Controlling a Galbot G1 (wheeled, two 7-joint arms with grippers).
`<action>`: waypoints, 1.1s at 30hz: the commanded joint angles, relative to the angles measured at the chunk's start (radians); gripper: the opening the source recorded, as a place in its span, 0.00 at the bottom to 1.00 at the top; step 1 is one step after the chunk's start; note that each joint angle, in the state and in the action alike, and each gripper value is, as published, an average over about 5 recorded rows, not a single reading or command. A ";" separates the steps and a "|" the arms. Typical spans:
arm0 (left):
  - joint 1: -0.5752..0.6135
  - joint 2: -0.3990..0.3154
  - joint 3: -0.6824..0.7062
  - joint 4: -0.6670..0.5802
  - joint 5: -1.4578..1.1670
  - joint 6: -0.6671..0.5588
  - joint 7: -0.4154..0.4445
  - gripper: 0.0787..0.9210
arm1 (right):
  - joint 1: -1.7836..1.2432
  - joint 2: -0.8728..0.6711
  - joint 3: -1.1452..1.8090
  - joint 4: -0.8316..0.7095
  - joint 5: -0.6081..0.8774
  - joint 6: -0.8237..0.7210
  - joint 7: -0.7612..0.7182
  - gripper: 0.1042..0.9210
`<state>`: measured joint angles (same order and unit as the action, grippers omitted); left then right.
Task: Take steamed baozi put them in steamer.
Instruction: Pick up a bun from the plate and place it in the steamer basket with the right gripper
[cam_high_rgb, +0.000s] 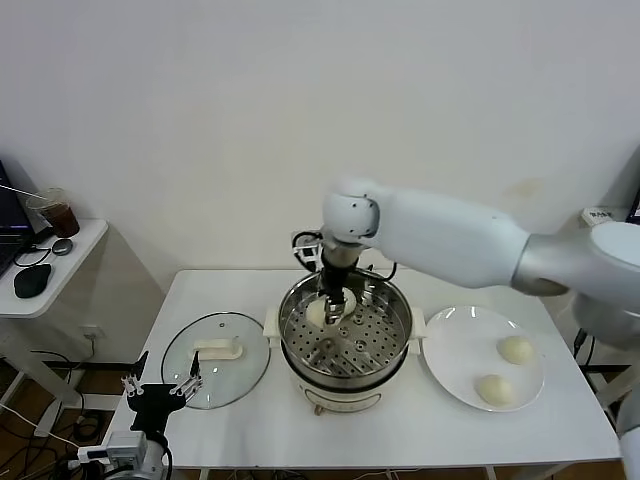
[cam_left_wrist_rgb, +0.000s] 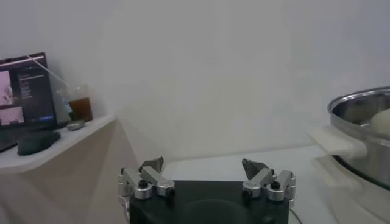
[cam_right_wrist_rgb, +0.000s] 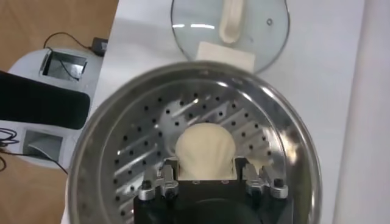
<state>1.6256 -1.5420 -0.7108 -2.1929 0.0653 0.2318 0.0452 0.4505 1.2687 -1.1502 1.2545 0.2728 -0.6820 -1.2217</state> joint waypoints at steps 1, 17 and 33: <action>0.001 0.000 0.001 0.004 0.000 0.000 0.000 0.88 | -0.049 0.072 0.001 -0.050 -0.039 -0.019 0.024 0.54; 0.002 -0.004 0.004 0.004 0.001 0.000 0.000 0.88 | -0.079 0.089 0.024 -0.071 -0.073 -0.006 0.051 0.67; -0.006 -0.012 0.005 -0.020 -0.005 0.006 0.007 0.88 | 0.128 -0.287 0.080 0.209 -0.016 0.072 -0.043 0.88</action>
<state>1.6205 -1.5546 -0.7063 -2.2097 0.0609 0.2378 0.0511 0.4545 1.2264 -1.1003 1.2963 0.2309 -0.6583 -1.2122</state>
